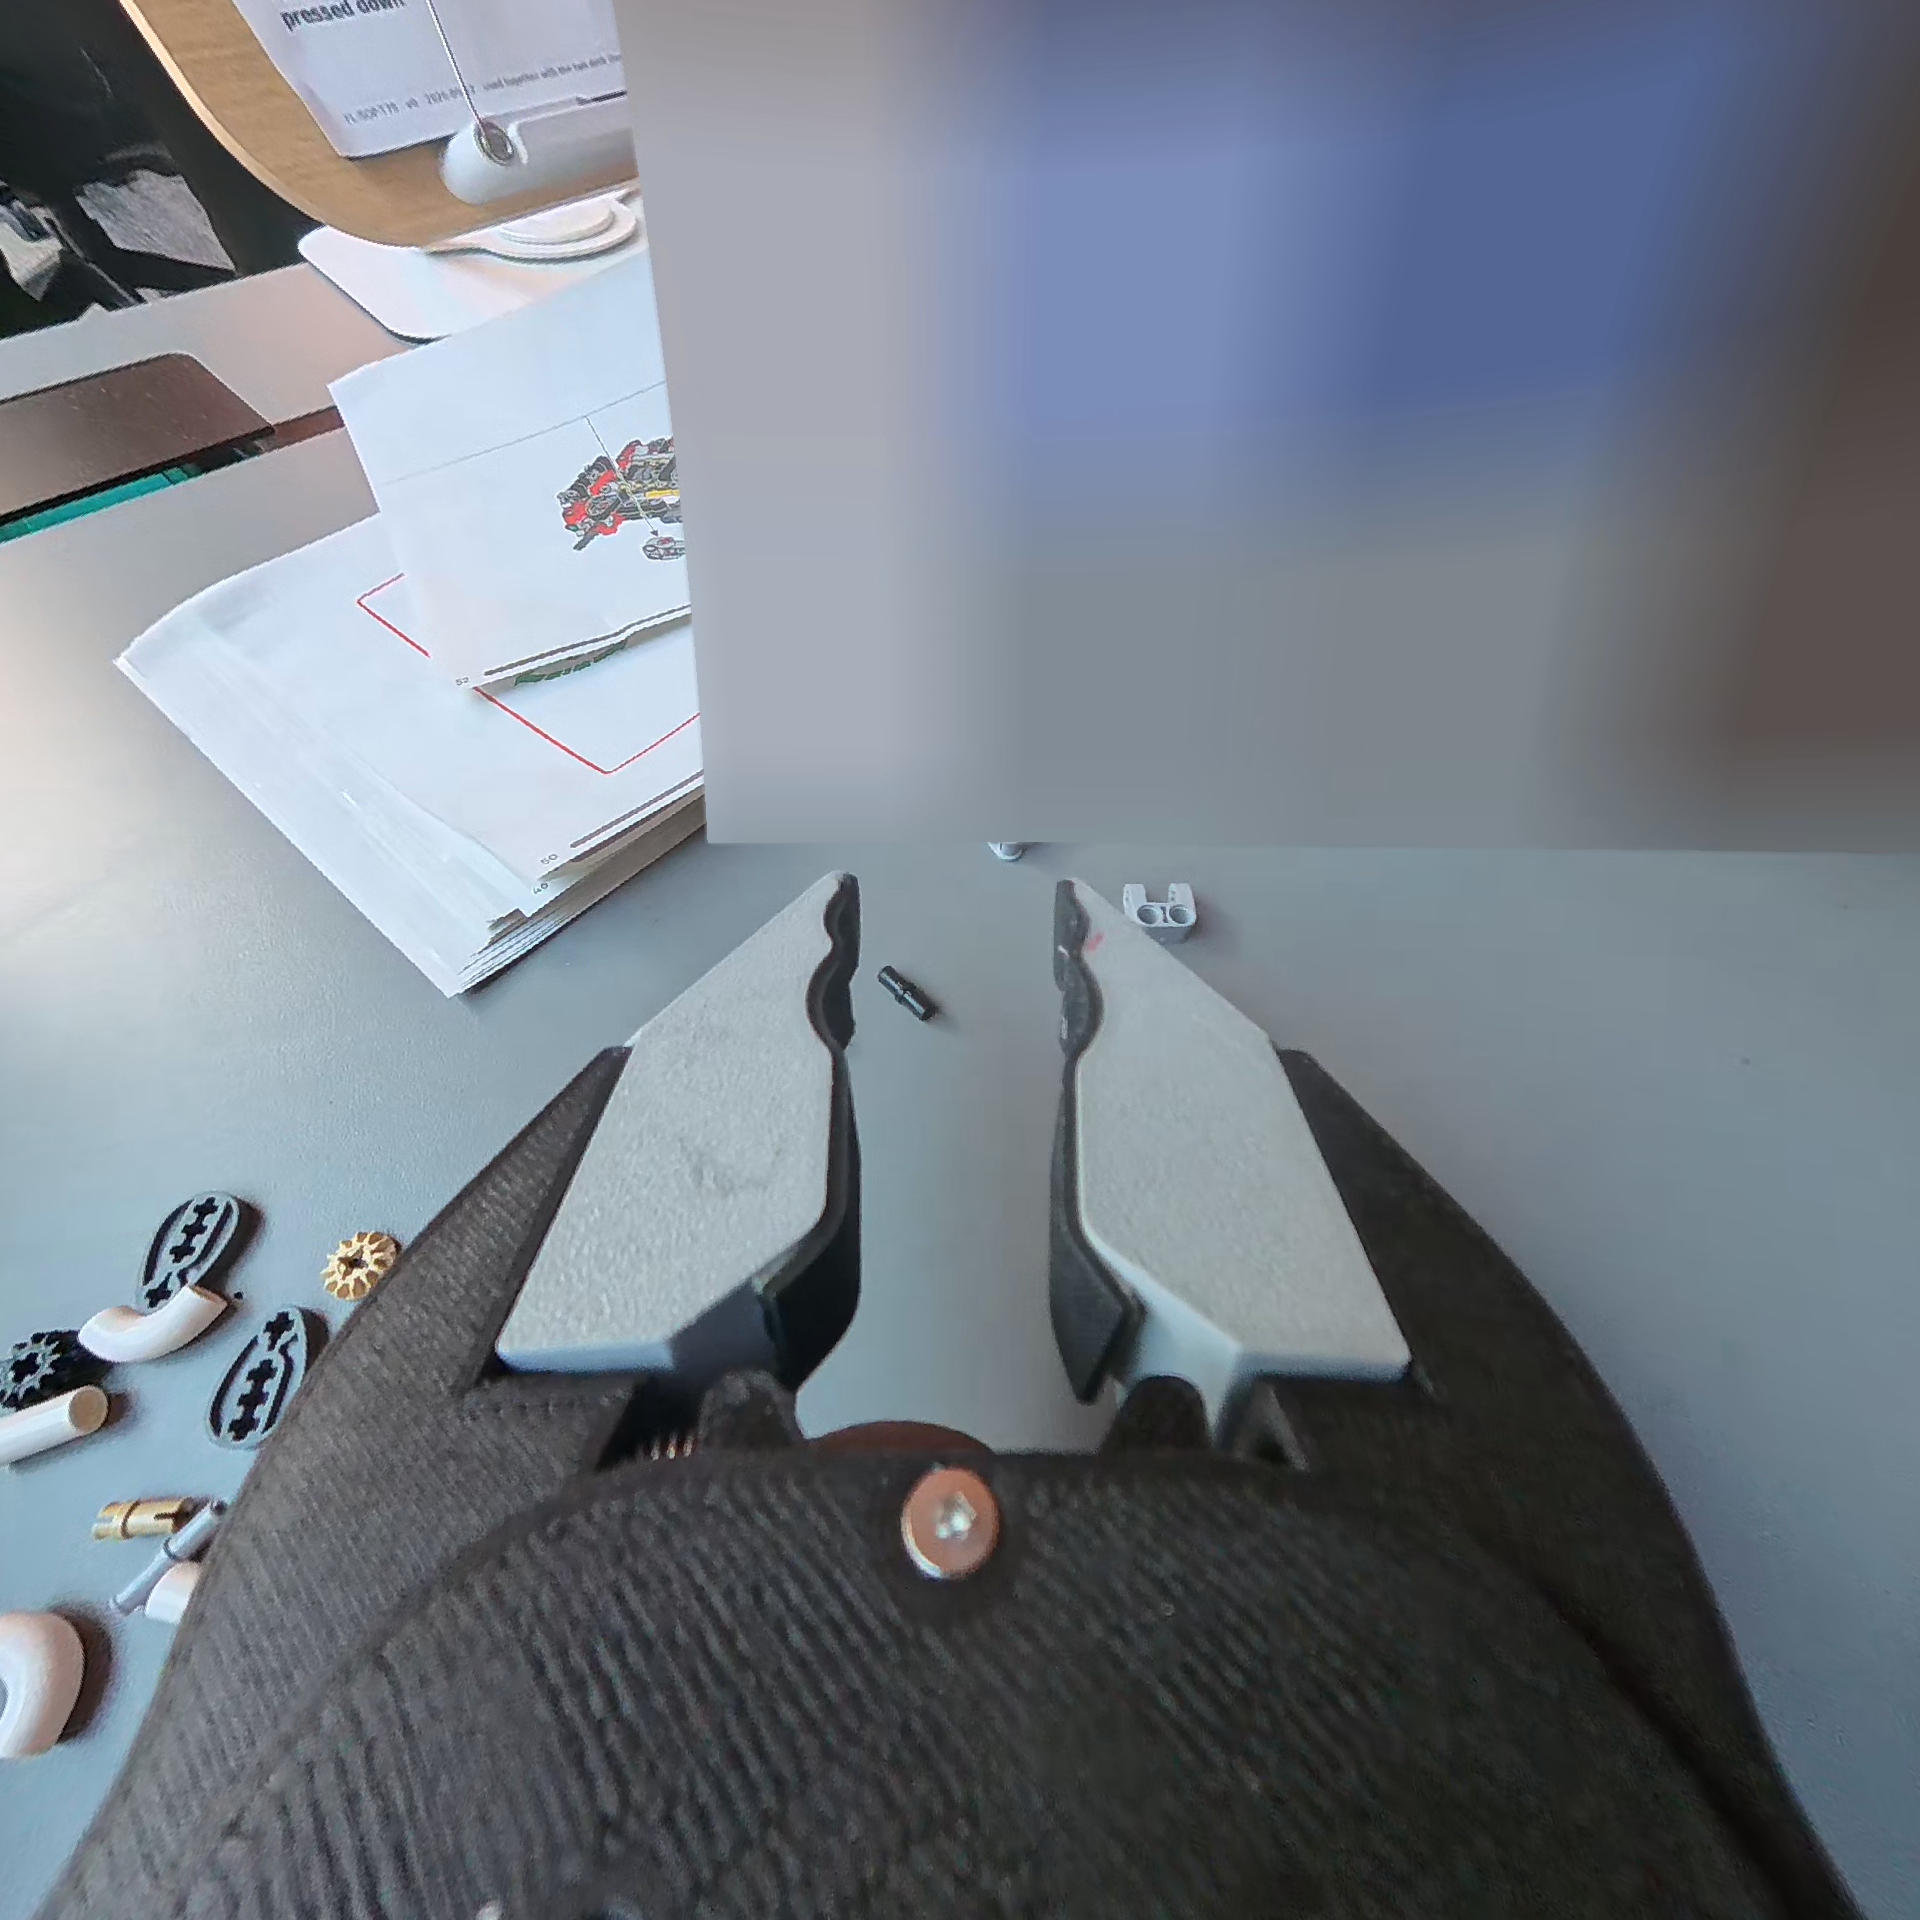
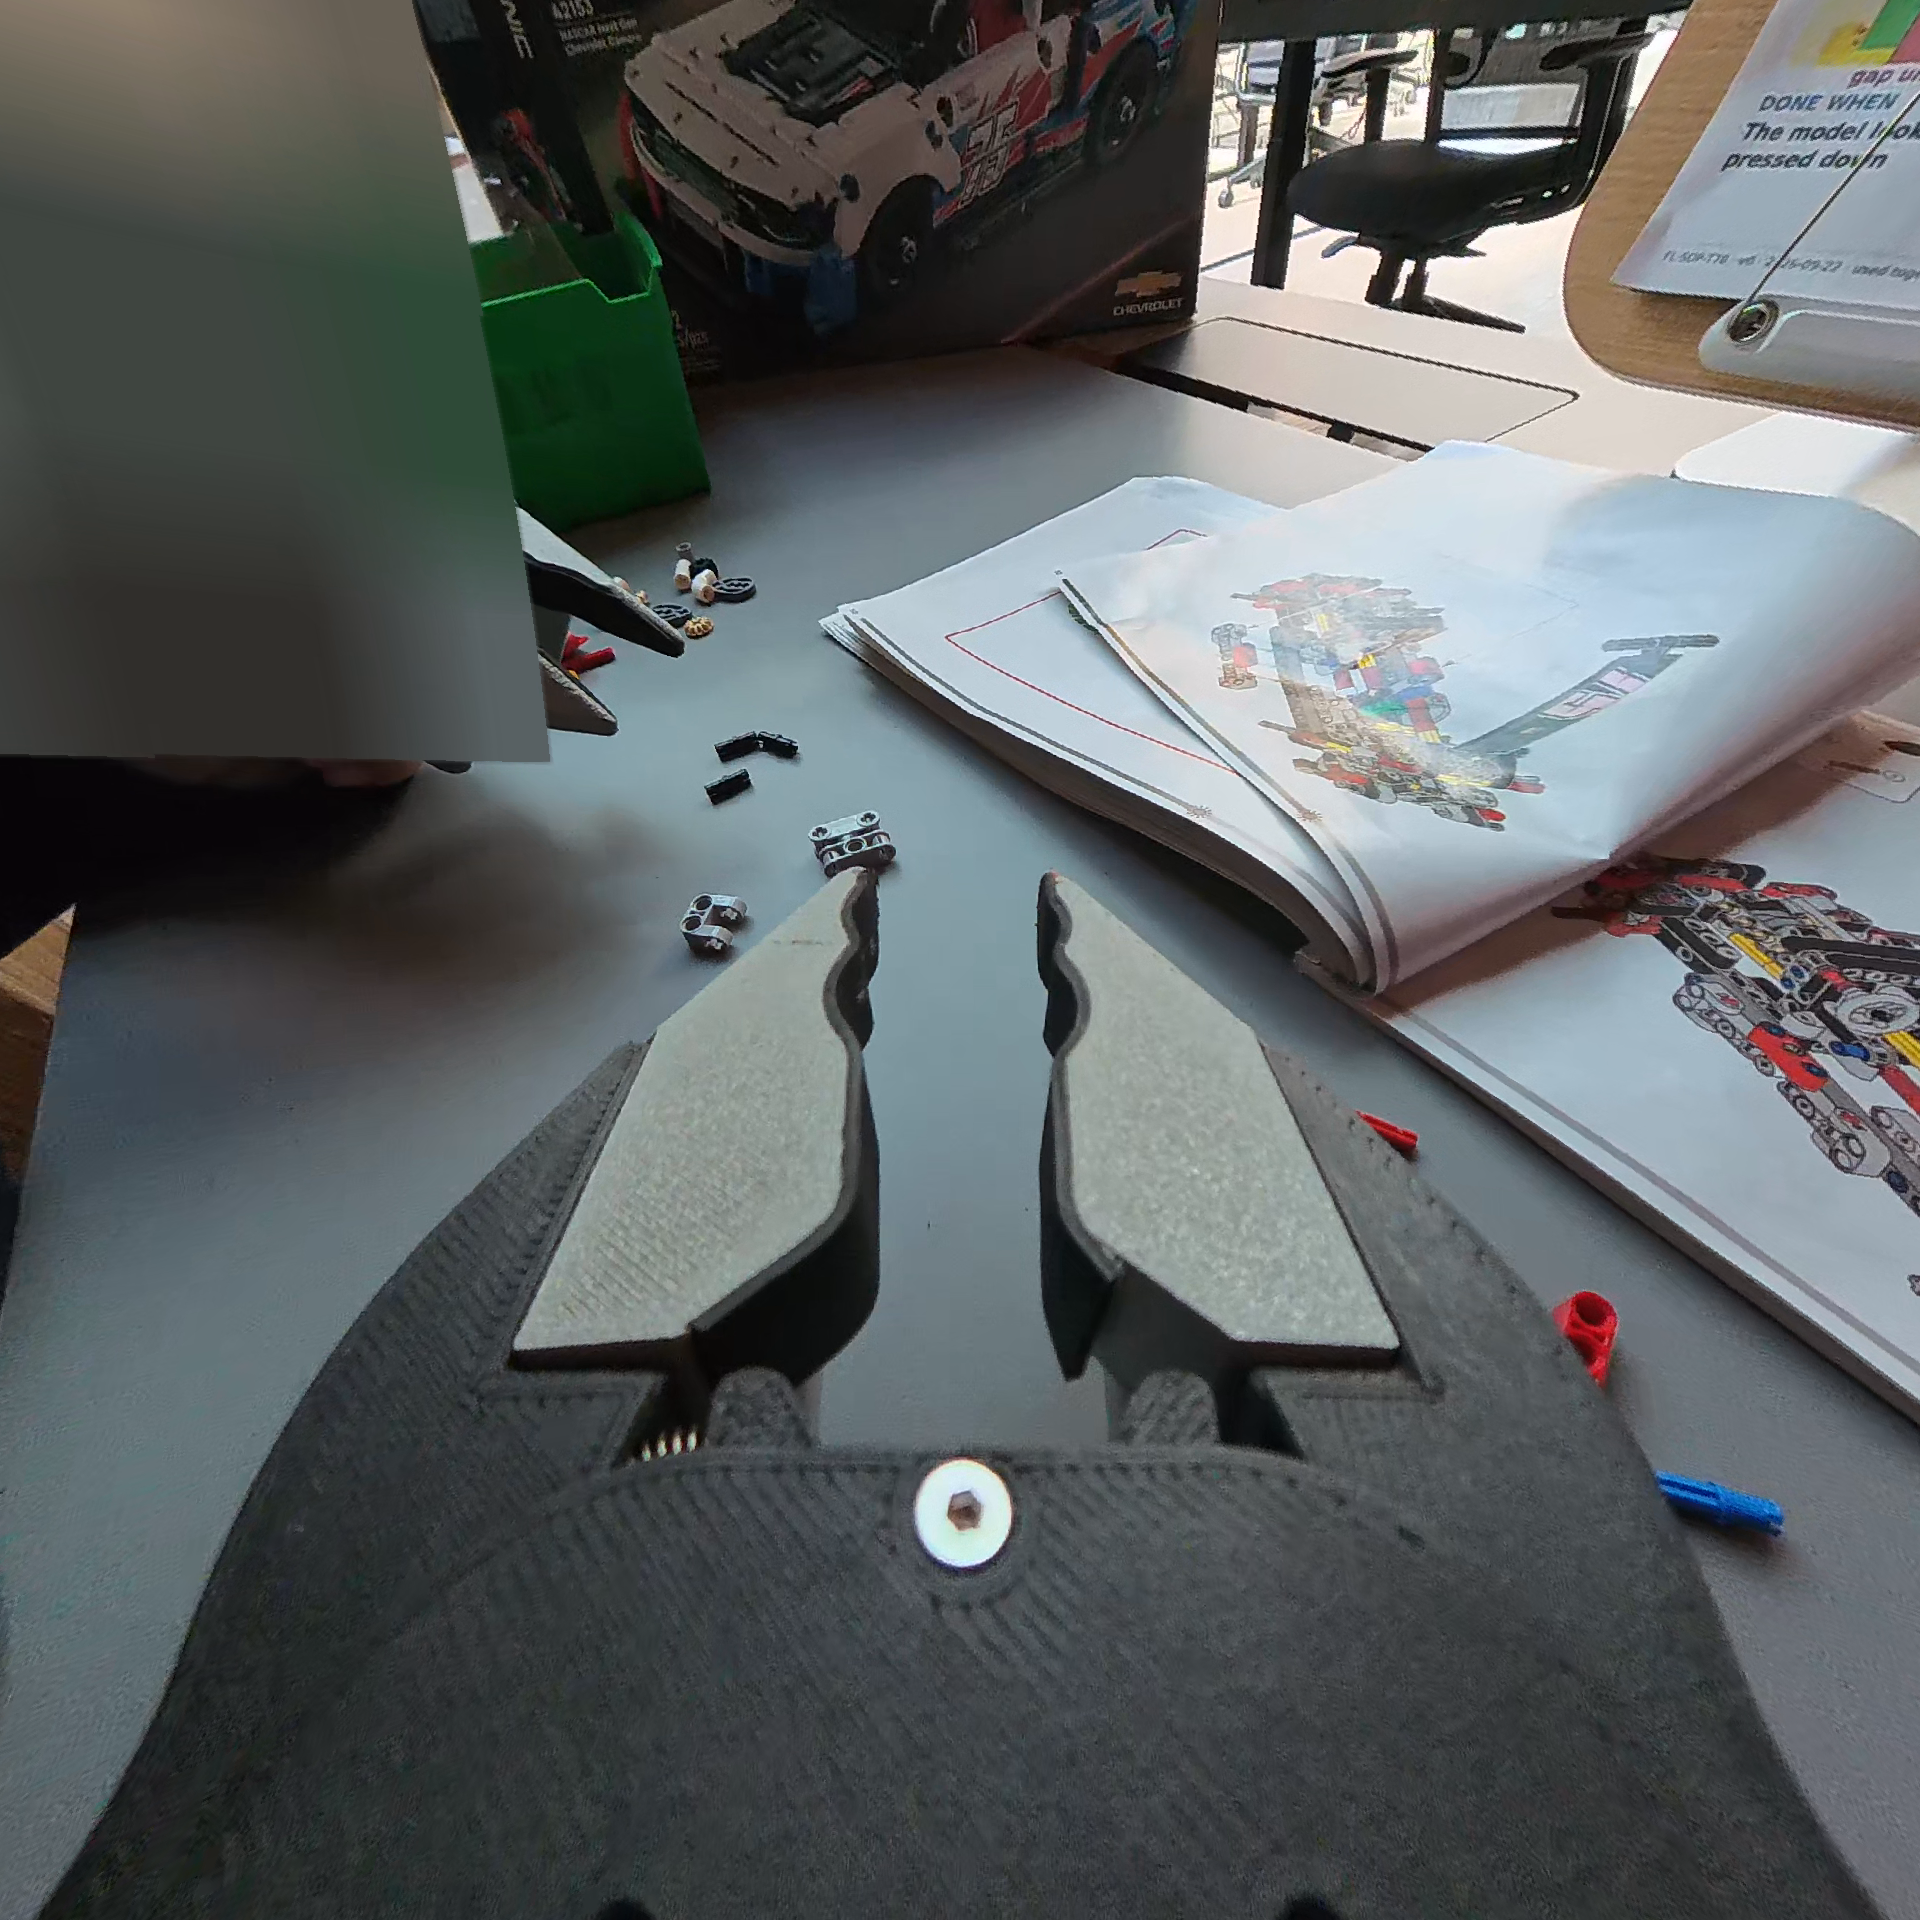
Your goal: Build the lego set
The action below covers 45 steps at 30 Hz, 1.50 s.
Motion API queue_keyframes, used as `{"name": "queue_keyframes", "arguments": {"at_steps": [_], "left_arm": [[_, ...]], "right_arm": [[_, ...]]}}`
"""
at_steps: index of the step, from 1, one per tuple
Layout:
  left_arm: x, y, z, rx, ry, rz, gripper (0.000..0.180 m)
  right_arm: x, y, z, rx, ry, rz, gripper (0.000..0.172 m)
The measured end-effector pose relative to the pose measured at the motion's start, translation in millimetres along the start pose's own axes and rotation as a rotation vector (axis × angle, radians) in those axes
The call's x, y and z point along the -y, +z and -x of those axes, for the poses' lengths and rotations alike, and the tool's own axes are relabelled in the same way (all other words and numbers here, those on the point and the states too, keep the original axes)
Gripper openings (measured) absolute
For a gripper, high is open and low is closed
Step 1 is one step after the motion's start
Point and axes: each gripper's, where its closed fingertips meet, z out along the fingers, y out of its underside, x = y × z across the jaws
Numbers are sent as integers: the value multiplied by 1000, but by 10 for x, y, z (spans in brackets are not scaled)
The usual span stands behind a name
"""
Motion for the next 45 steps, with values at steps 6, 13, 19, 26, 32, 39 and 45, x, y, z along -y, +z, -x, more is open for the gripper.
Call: {"name": "queue_keyframes", "arguments": {"at_steps": [6, 13, 19, 26, 32, 39, 45], "left_arm": [[-6, -2, 27, 6, -11, 2, 35], [-19, 0, 30, 17, 4, 13, 36], [-37, 24, -145, -60, 56, 30, 37], [-151, 203, -203, -141, 37, 212, 36], [-121, 449, -110, -159, 58, 344, 34], [-128, 598, -110, -175, 45, 377, 30], [-187, 711, -113, -190, 55, 432, 19]], "right_arm": [[-18, -5, 8, -3, -11, 10, 26], [-77, -37, -24, -35, -15, 44, 24], [-126, -85, 72, -21, -33, 64, 14], [-165, -120, 134, -45, -69, 79, 8], [-114, -190, 78, -82, -57, 48, 8], [85, -636, 145, -136, -23, -120, 8], [-13, -637, 316, -26, 40, -70, 11]]}}
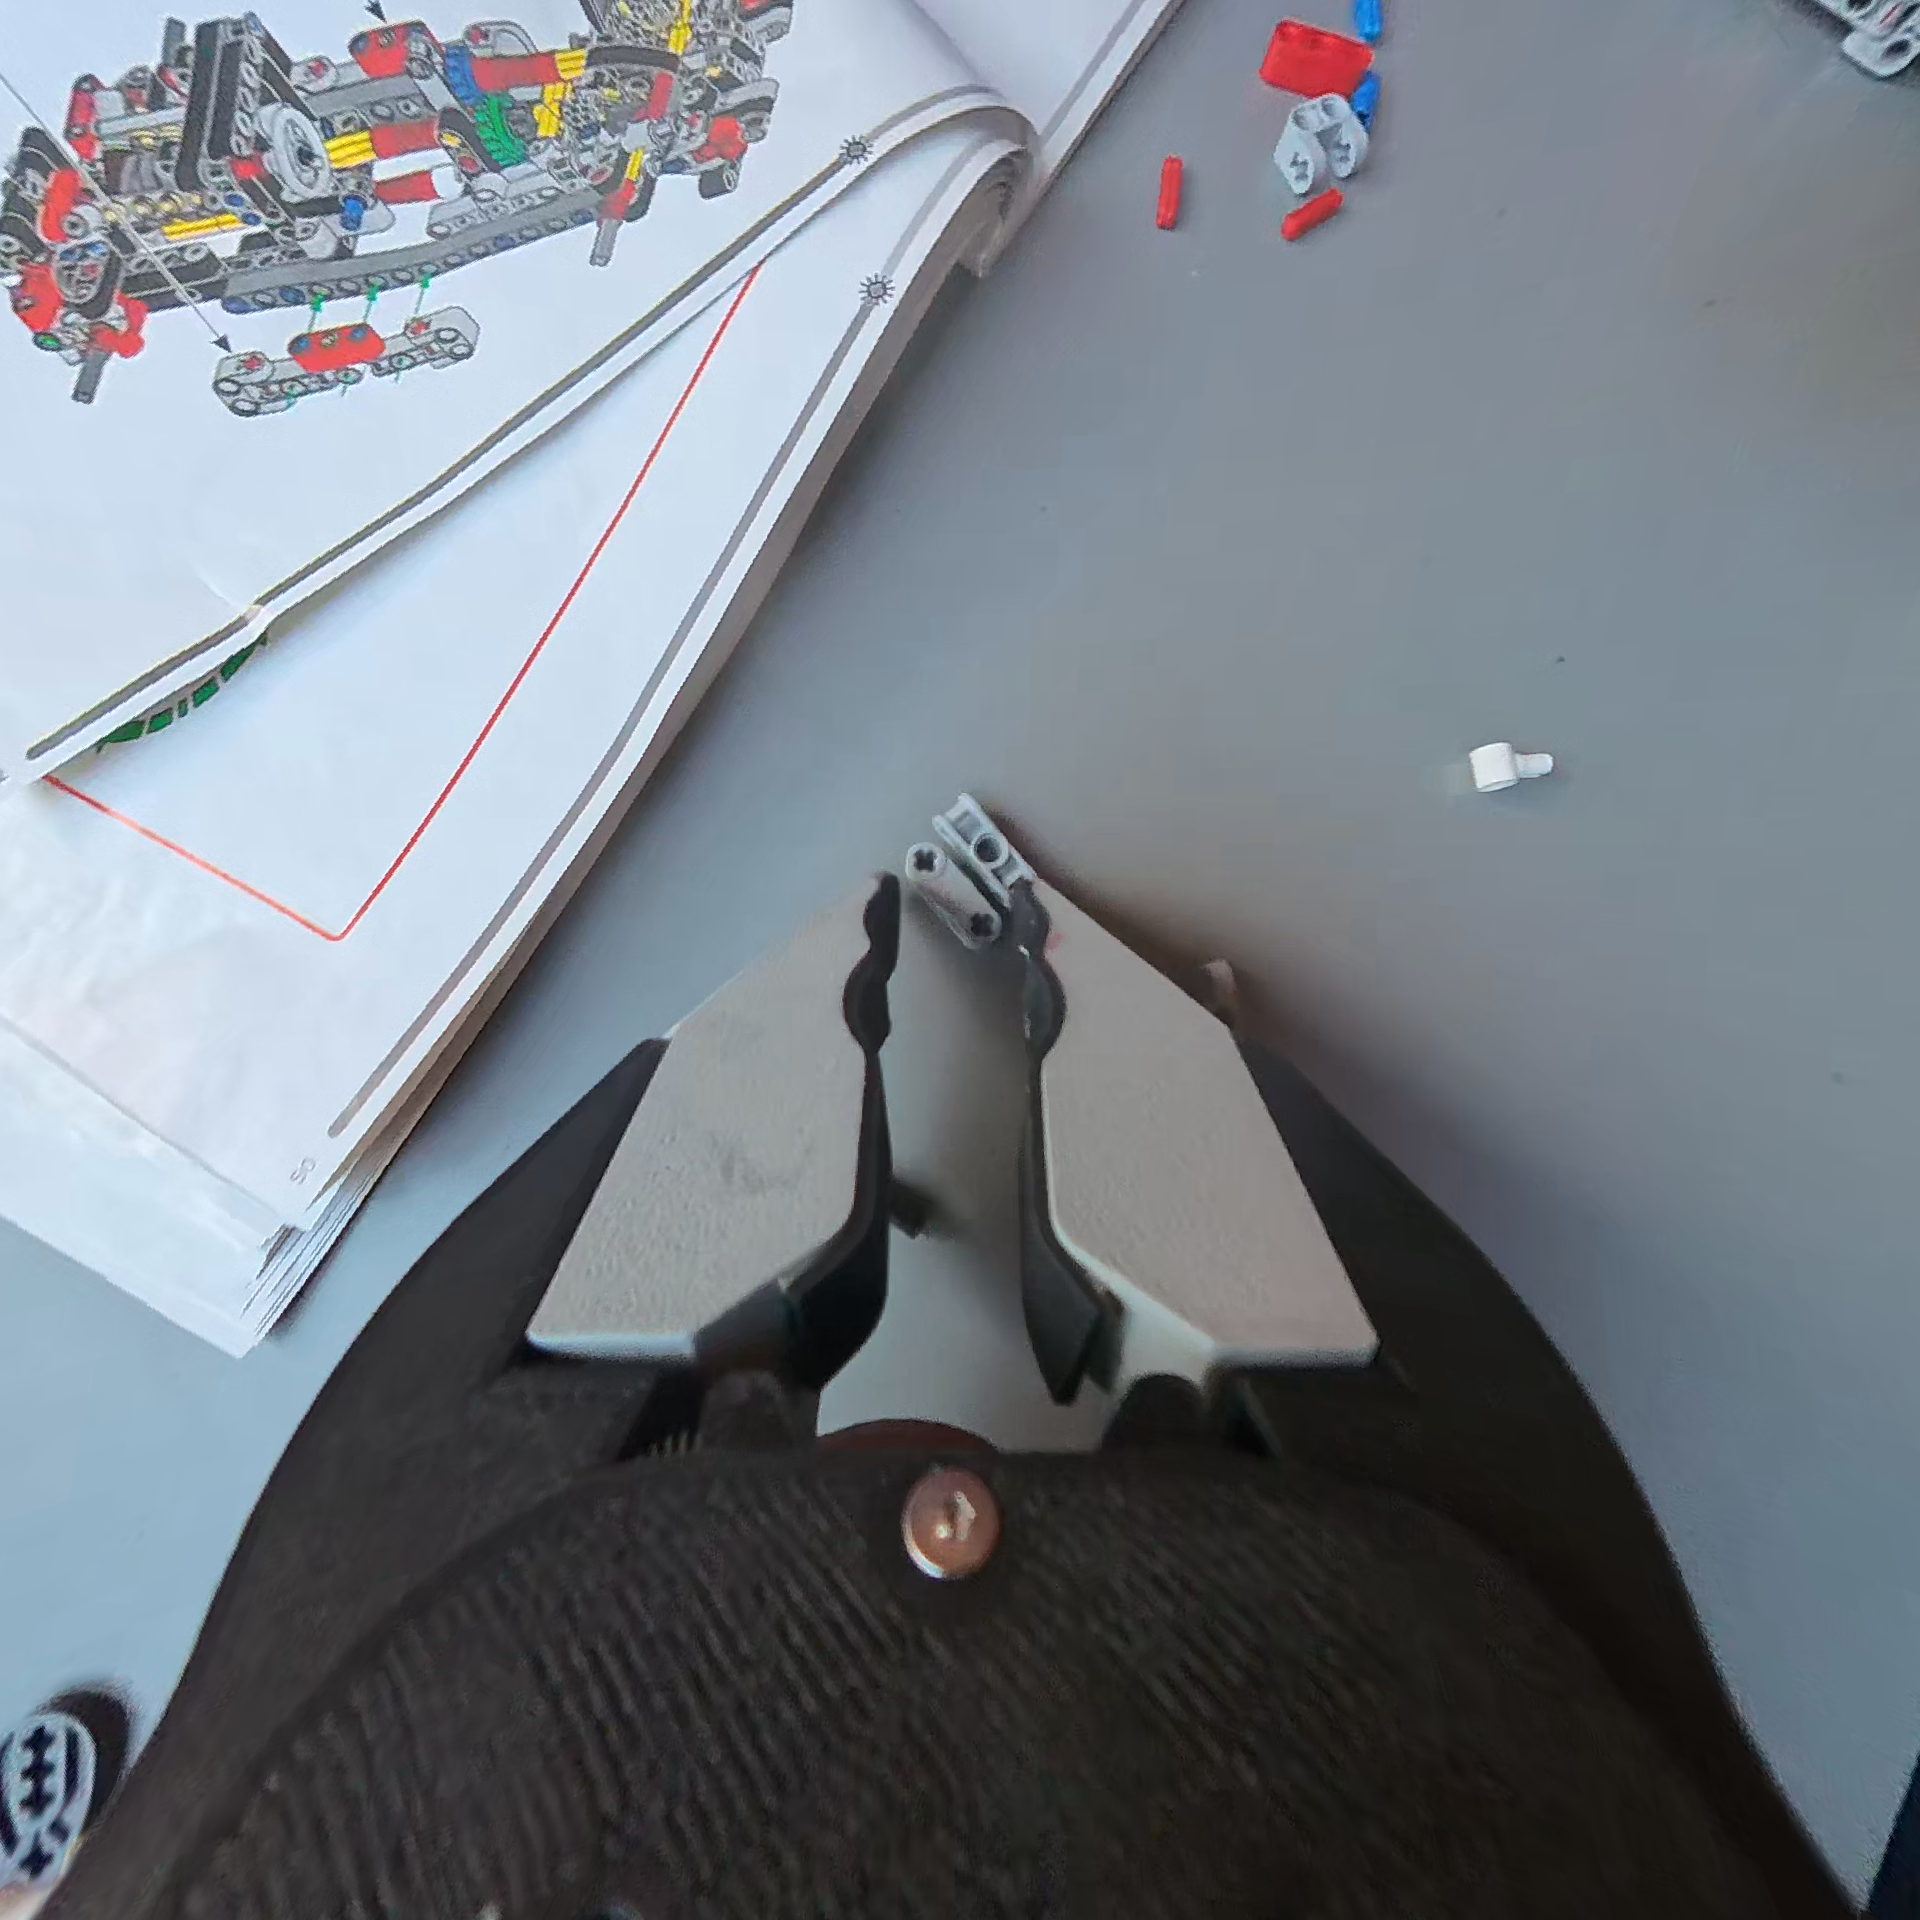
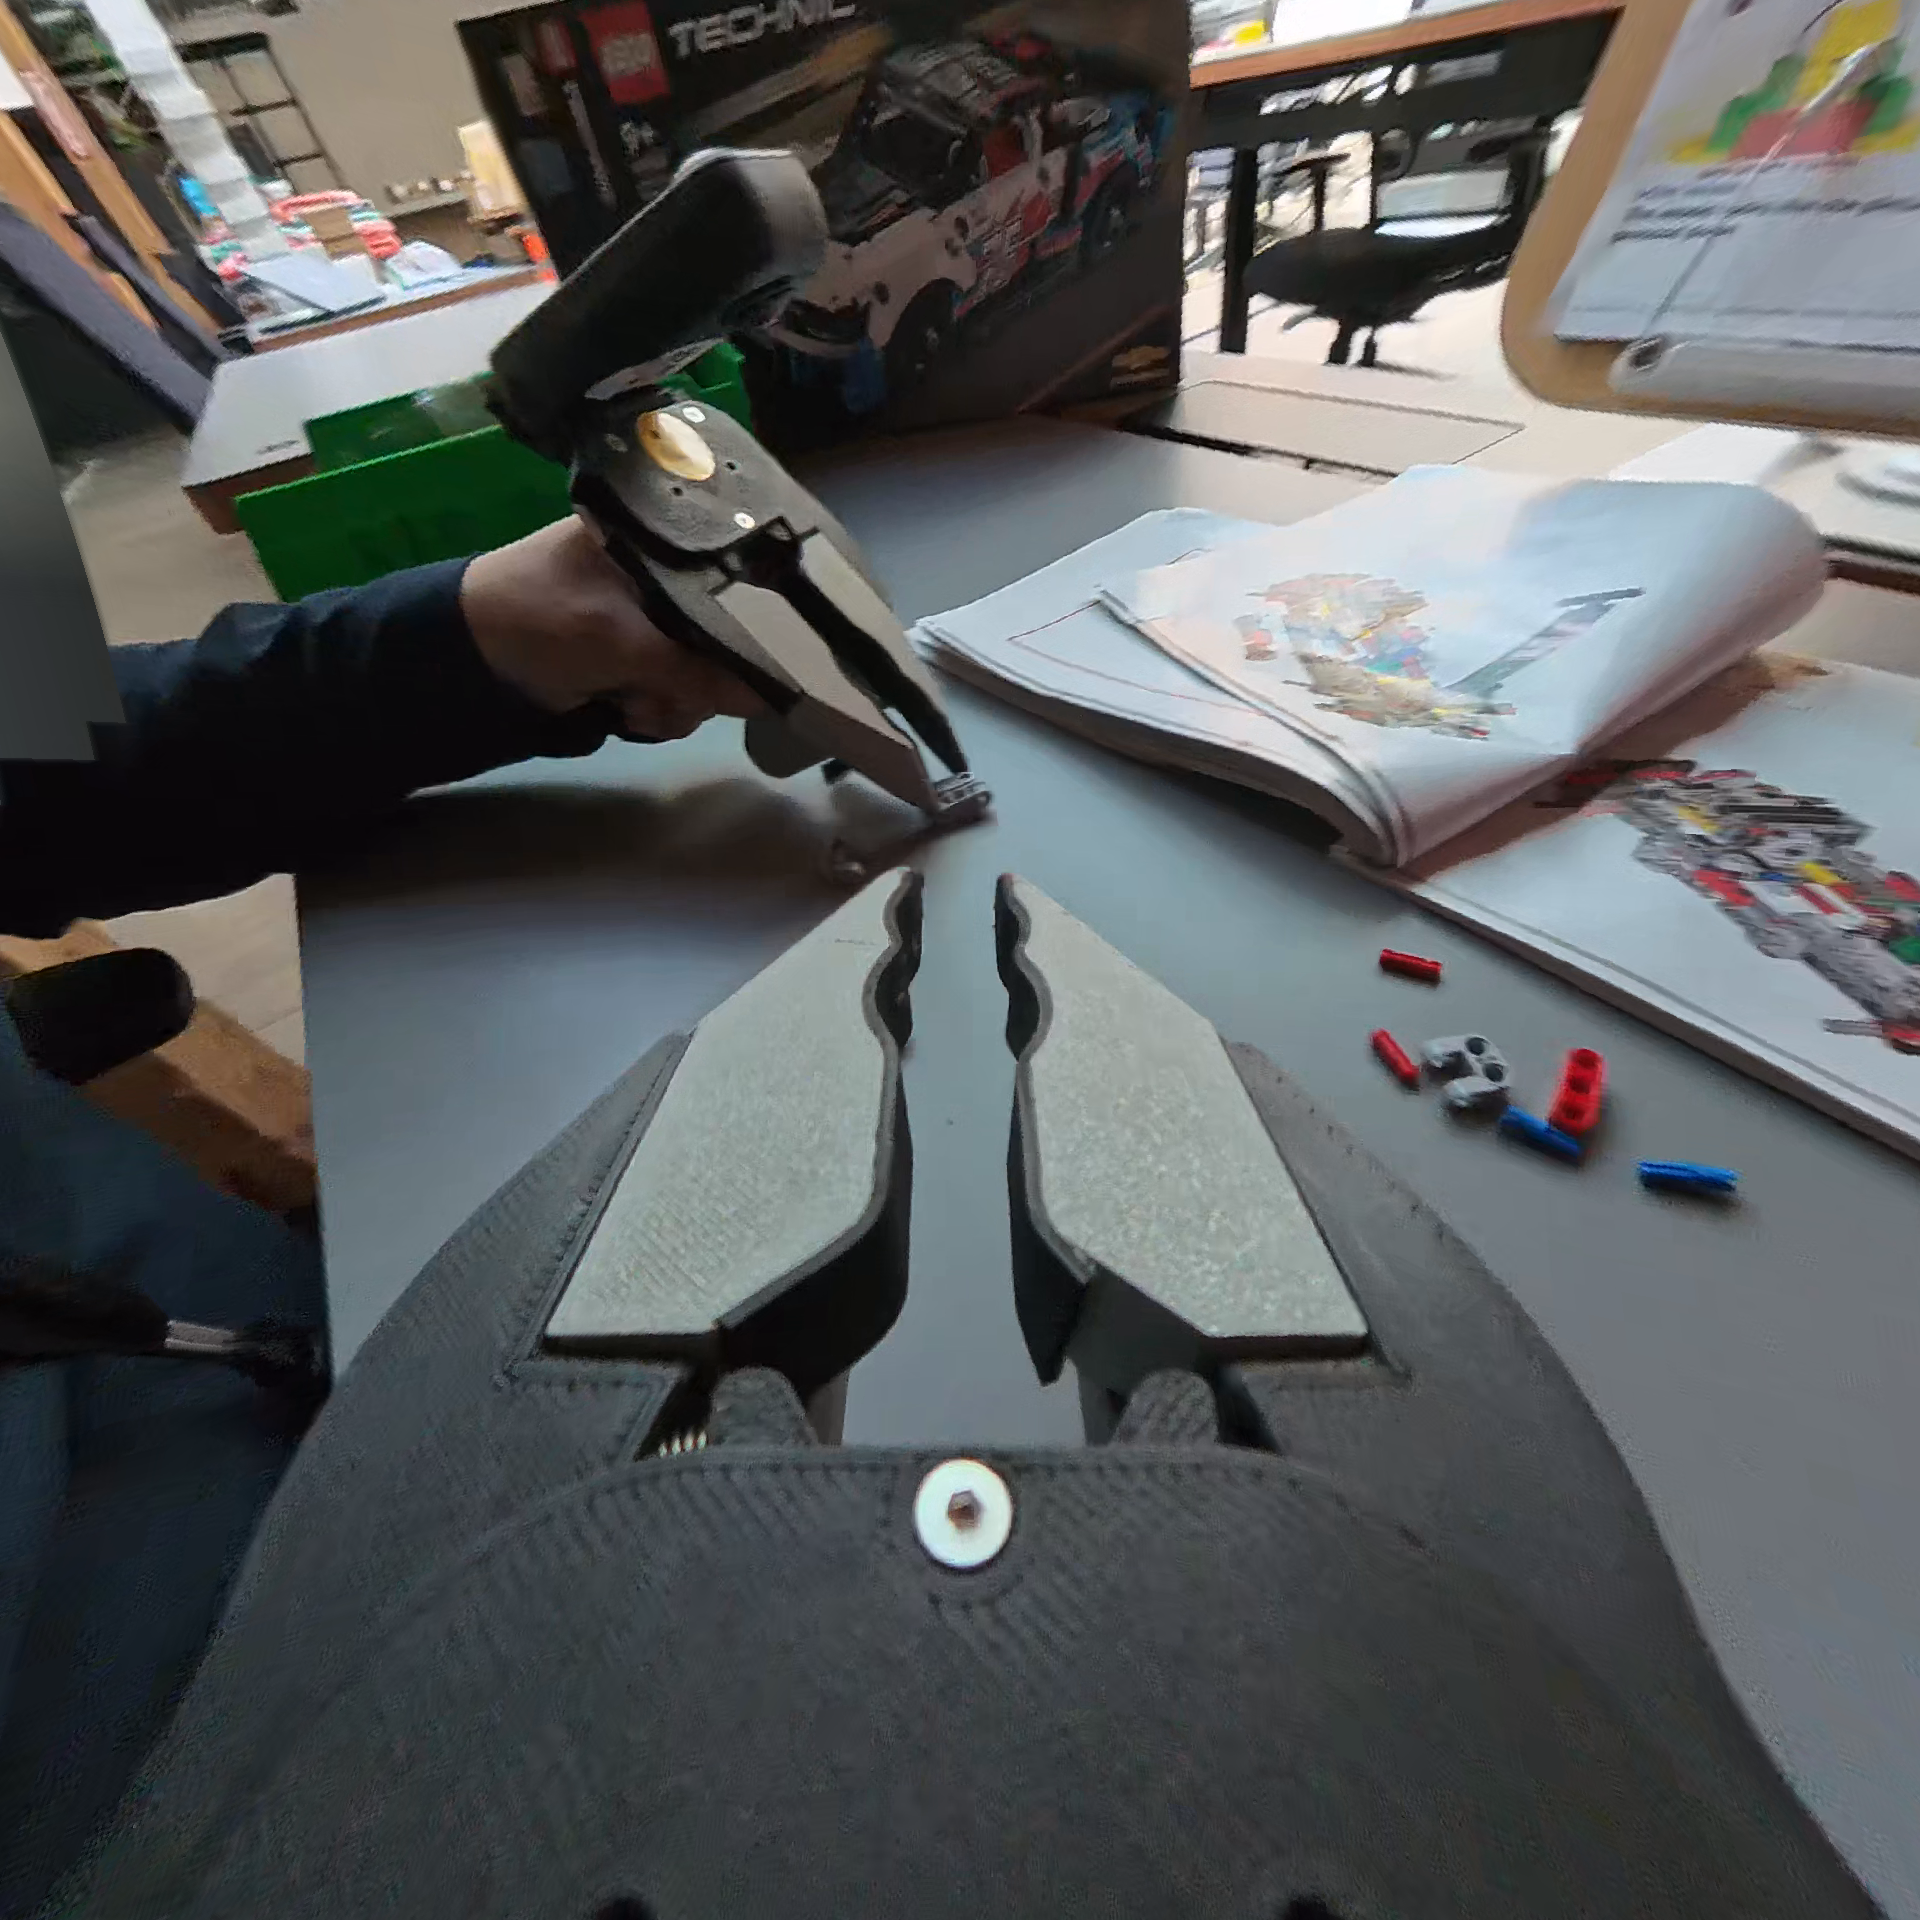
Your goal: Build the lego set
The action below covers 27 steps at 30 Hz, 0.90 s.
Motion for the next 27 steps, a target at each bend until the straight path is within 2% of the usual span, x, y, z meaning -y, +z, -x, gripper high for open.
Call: {"name": "queue_keyframes", "arguments": {"at_steps": [2, 4, 9, 17, 19, 20, 22, 24, 27], "left_arm": [[-12, 32, 0, 10, 17, 12, 9], [-29, 25, -12, 19, 40, 18, 6], [-120, -41, -103, -11, 76, 24, 6], [-140, -50, -184, -62, 97, -11, 6], [-139, -50, -185, -69, 95, -17, 6], [-136, -49, -184, -72, 90, -21, 6], [-130, -51, -201, -88, 77, -22, 12], [-125, -71, -177, -79, 68, -20, 28], [-14, -152, -202, -105, 49, -78, 28]], "right_arm": [[-25, 175, 98, 84, 20, 73, 18], [-100, 404, 136, 130, 6, 176, 22], [-329, 941, -26, 114, -34, 387, 30], [-513, 1368, -158, 74, -211, 580, 29], [-543, 1437, -127, 94, -225, 589, 24], [-548, 1443, -107, 108, -233, 592, 6], [-564, 1383, -112, 116, -240, 613, 5], [-541, 1263, -123, 120, -238, 601, 5], [-406, 1046, -155, 103, -279, 513, 5]]}}
